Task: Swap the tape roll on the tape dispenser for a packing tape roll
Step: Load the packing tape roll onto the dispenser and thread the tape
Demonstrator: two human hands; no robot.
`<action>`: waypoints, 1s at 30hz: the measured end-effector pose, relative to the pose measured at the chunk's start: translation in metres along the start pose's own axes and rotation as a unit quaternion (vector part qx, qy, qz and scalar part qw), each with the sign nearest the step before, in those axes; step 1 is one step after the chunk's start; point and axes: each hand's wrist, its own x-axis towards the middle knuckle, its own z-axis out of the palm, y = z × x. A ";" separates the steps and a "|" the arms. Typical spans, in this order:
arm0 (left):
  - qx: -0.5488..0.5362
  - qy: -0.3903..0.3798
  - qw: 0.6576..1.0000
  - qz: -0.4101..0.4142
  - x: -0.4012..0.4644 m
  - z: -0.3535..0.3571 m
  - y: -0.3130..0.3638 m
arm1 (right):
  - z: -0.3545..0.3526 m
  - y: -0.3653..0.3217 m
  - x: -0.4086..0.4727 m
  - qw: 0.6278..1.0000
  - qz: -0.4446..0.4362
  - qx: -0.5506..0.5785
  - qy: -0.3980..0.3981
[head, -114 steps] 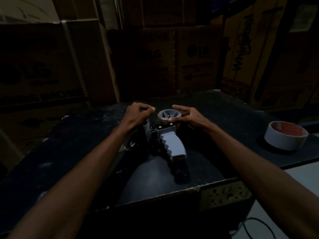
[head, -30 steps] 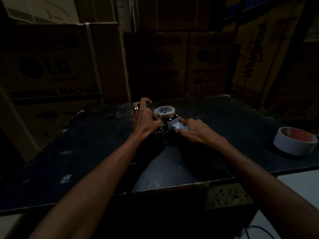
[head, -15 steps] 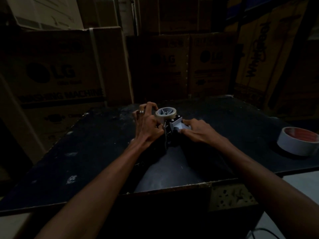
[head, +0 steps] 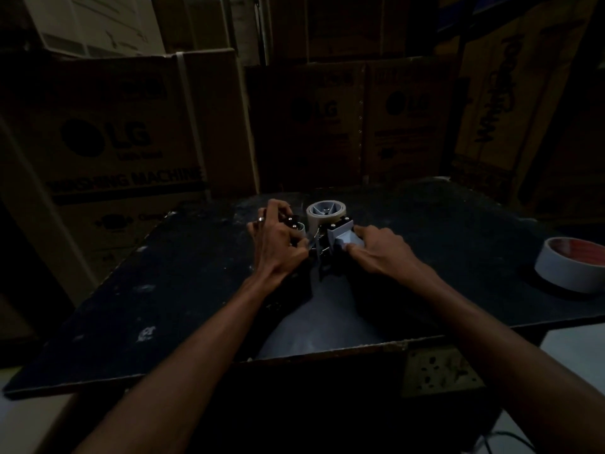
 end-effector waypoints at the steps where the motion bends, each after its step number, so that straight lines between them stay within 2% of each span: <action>1: -0.004 -0.002 1.000 -0.001 0.000 -0.001 -0.001 | 0.001 -0.001 -0.001 1.000 0.003 0.002 -0.001; 23: 0.001 -0.012 1.000 0.022 -0.009 -0.013 -0.018 | 0.016 0.004 -0.003 0.998 0.038 0.003 0.047; 30: -0.007 -0.021 0.999 0.024 -0.012 -0.021 -0.023 | 0.014 0.006 -0.001 0.998 0.052 0.007 0.033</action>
